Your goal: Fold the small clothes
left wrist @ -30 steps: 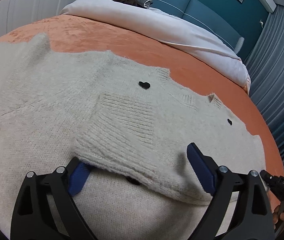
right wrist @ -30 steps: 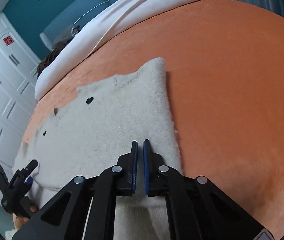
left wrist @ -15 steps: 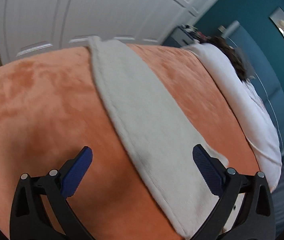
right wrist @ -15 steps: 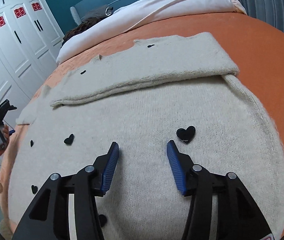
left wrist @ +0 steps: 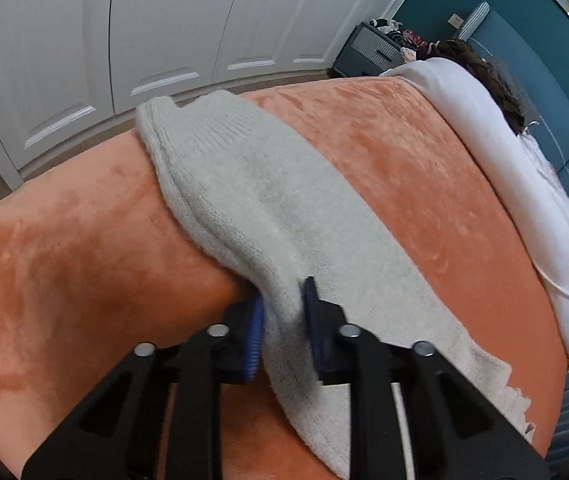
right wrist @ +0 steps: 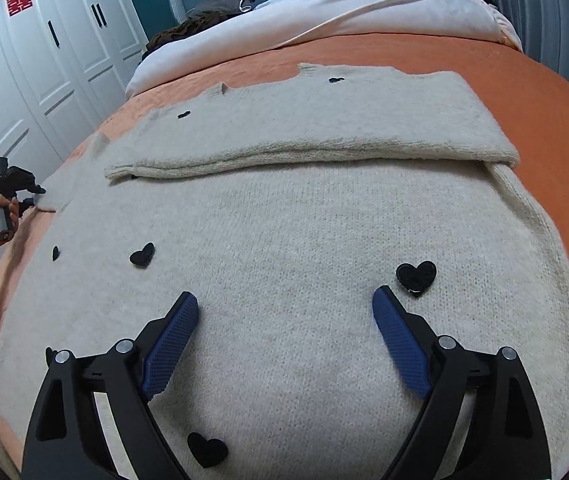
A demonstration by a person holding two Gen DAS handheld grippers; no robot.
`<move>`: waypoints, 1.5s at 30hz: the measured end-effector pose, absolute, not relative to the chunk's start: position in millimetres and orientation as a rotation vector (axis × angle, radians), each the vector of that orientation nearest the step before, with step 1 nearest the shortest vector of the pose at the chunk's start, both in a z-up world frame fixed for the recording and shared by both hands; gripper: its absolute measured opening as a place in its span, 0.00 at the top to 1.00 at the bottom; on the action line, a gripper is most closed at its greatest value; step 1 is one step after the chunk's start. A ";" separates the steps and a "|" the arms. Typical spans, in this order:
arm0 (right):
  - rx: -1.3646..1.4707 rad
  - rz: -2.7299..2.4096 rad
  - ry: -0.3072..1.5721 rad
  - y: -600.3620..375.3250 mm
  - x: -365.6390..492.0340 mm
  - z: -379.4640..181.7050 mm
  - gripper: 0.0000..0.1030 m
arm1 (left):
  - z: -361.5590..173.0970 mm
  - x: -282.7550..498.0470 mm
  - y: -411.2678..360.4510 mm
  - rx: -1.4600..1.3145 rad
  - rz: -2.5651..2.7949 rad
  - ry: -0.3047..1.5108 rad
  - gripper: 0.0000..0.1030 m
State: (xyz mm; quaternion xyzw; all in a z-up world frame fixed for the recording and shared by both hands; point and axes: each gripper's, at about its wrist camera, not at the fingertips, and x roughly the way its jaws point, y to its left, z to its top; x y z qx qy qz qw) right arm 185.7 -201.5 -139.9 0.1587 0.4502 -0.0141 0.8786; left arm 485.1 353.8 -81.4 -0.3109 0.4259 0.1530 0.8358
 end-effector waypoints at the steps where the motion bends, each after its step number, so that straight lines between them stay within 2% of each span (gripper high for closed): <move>1: 0.331 -0.029 0.936 -201.6 185.8 -140.1 0.15 | -71.7 482.4 349.5 -0.678 0.305 0.879 0.89; 4: 0.342 -0.020 0.927 -203.1 184.6 -141.1 0.15 | -21.9 471.7 310.0 -0.659 0.173 0.749 0.89; 7: 0.357 -0.011 0.919 -205.6 183.7 -141.1 0.14 | 36.8 453.5 234.2 -0.606 -0.052 0.646 0.89; 10: 0.365 -0.007 0.916 -205.9 184.4 -141.0 0.14 | 74.7 428.5 133.8 -0.530 -0.300 0.614 0.88; 12: 0.370 -0.003 0.915 -206.4 185.1 -140.8 0.14 | 76.8 408.7 63.5 -0.473 -0.449 0.646 0.84; 13: 0.373 -0.002 0.915 -206.9 185.0 -140.5 0.14 | 70.8 398.3 31.8 -0.437 -0.492 0.673 0.77; 14: 0.376 -0.001 0.915 -207.4 184.9 -140.1 0.15 | 56.7 385.6 -2.8 -0.390 -0.518 0.707 0.60; 15: 0.378 0.000 0.914 -208.0 184.8 -139.7 0.15 | 41.0 374.9 -27.4 -0.353 -0.517 0.738 0.48; 16: 0.381 0.001 0.913 -208.5 184.9 -139.2 0.15 | 18.7 362.5 -49.8 -0.316 -0.489 0.778 0.30; 17: 0.384 0.003 0.912 -208.6 185.7 -139.2 0.15 | -1.1 353.6 -62.9 -0.301 -0.466 0.812 0.26; 19: 0.399 0.009 0.906 -210.7 185.1 -138.2 0.15 | -38.2 336.2 -69.8 -0.302 -0.426 0.884 0.26; 22: 0.434 0.011 0.898 -215.8 185.2 -132.9 0.16 | -72.0 322.4 -33.1 -0.426 -0.327 0.946 0.26; 26: 0.416 -0.017 0.827 -221.1 200.9 -104.1 0.15 | -85.5 343.3 37.5 -0.570 -0.201 0.934 0.24; 31: 0.281 0.019 0.813 -183.6 284.4 -62.5 0.15 | -107.7 355.5 100.1 -0.801 -0.122 0.890 0.24; 35: 0.055 0.087 0.880 -113.7 365.5 -57.7 0.15 | -114.8 349.5 86.8 -0.668 -0.145 0.780 0.23; 38: -0.032 0.064 0.985 -82.9 422.9 -87.8 0.17 | -115.3 344.4 76.2 -0.566 -0.143 0.746 0.19; 40: 0.035 0.025 1.073 -83.6 444.6 -114.5 0.26 | -116.6 344.5 83.7 -0.582 -0.158 0.741 0.17; 41: 0.062 -0.006 1.101 -88.3 451.0 -124.2 0.38 | -115.7 345.6 84.3 -0.575 -0.161 0.736 0.17; 44: 0.153 -0.023 1.033 -109.3 446.2 -107.9 0.92 | -116.0 342.4 83.6 -0.559 -0.176 0.730 0.13; 45: 0.269 -0.012 0.986 -129.8 436.6 -94.8 0.92 | -115.9 341.2 81.0 -0.554 -0.178 0.730 0.13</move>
